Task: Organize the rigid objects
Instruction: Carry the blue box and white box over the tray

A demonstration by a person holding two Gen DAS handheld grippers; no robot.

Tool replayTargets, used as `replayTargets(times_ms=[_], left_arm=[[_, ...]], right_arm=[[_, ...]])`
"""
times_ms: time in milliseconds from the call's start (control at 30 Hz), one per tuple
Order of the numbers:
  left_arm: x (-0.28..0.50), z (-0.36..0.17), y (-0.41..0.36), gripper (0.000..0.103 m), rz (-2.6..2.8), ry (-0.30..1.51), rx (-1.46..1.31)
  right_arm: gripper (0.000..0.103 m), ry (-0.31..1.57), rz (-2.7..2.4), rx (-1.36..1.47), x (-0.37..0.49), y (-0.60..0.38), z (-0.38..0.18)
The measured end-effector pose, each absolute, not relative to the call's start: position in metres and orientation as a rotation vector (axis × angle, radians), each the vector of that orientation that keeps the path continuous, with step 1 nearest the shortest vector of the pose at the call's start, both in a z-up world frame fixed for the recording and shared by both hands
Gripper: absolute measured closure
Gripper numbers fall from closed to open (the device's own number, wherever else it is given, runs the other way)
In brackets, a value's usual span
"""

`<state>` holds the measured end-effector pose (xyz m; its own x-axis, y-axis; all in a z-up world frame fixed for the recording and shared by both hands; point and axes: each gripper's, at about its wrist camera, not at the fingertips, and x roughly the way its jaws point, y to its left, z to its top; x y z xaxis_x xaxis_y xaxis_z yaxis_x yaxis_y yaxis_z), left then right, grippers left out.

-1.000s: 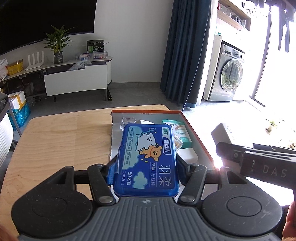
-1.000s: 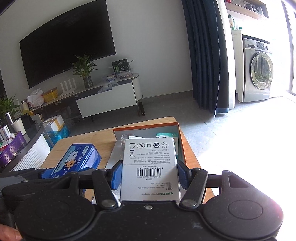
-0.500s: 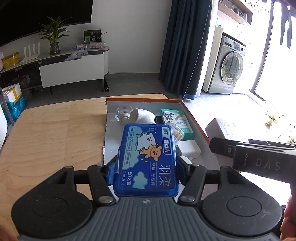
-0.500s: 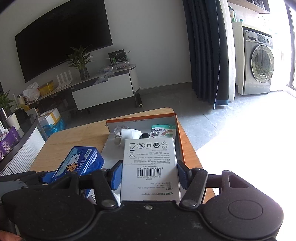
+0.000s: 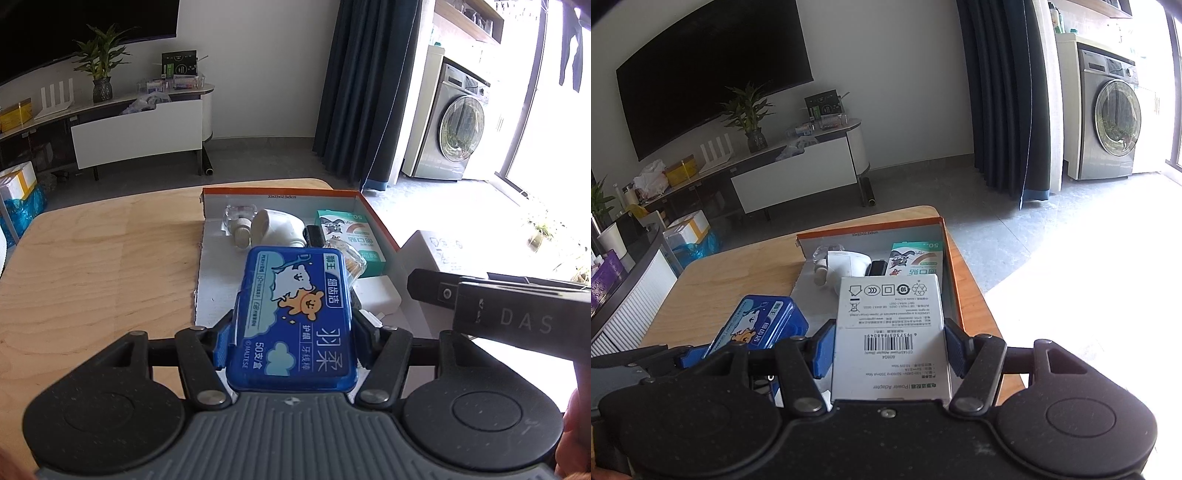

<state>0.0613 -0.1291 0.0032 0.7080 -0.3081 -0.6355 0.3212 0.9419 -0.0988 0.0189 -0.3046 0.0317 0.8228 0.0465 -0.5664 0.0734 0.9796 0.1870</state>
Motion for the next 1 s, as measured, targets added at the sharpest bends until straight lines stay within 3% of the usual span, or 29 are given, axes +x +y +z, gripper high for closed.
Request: replayTargets(times_ms=[1000], left_arm=[[0.084,0.002,-0.111,0.041,-0.303,0.746,0.006]], right_arm=[[0.031,0.606,-0.017,0.230,0.027,-0.308,0.034]])
